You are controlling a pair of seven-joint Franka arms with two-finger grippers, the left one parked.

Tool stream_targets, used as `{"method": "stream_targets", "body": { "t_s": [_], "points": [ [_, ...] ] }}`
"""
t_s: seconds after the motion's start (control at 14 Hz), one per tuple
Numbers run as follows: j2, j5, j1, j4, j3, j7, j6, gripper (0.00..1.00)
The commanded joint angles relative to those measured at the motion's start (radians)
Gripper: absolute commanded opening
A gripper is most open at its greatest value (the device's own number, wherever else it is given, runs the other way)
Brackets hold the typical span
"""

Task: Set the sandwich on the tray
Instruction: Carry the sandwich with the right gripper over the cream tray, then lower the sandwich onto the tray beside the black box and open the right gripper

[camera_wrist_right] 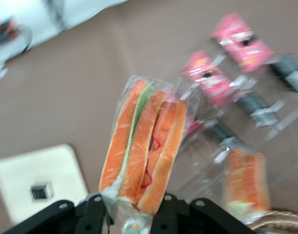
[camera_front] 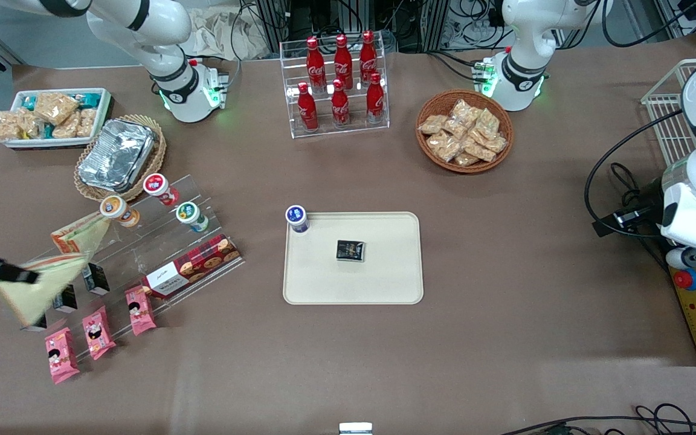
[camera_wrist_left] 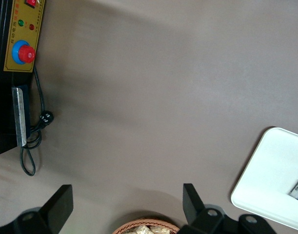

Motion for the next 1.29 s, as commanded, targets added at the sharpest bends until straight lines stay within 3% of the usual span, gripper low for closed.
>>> {"method": "stream_targets", "body": {
  "t_s": [0.0,0.21,0.43,0.64,0.93,1.21],
  "points": [
    [-0.019,-0.041,0.201,0.004,-0.013,-0.008,-0.019,0.33],
    [-0.009,-0.053,0.385,0.002,0.004,-0.015,0.026,0.33],
    [0.043,-0.179,0.546,0.001,0.029,-0.057,0.15,0.33],
    [0.103,-0.277,0.669,-0.008,0.029,-0.23,0.209,0.33],
    [0.184,-0.404,0.749,-0.01,0.03,-0.476,0.278,0.33],
    [0.29,-0.408,0.761,-0.013,0.03,-0.629,0.451,0.34]
  ]
}}
